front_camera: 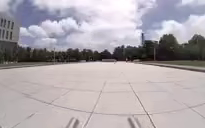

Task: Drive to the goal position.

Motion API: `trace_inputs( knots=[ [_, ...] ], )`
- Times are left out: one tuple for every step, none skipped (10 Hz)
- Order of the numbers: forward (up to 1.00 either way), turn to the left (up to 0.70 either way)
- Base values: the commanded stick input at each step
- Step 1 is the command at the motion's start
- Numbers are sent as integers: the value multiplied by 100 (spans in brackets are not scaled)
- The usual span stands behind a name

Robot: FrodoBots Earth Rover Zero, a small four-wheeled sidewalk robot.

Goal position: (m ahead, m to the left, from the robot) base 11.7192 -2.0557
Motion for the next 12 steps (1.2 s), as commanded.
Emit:
trace_inputs(
  knots=[
    [50,0],
    [50,0],
    [50,0],
    [50,0],
    [50,0],
    [50,0],
    [50,0],
    [50,0],
    [50,0],
    [50,0],
    [50,0],
    [50,0]
  ],
)
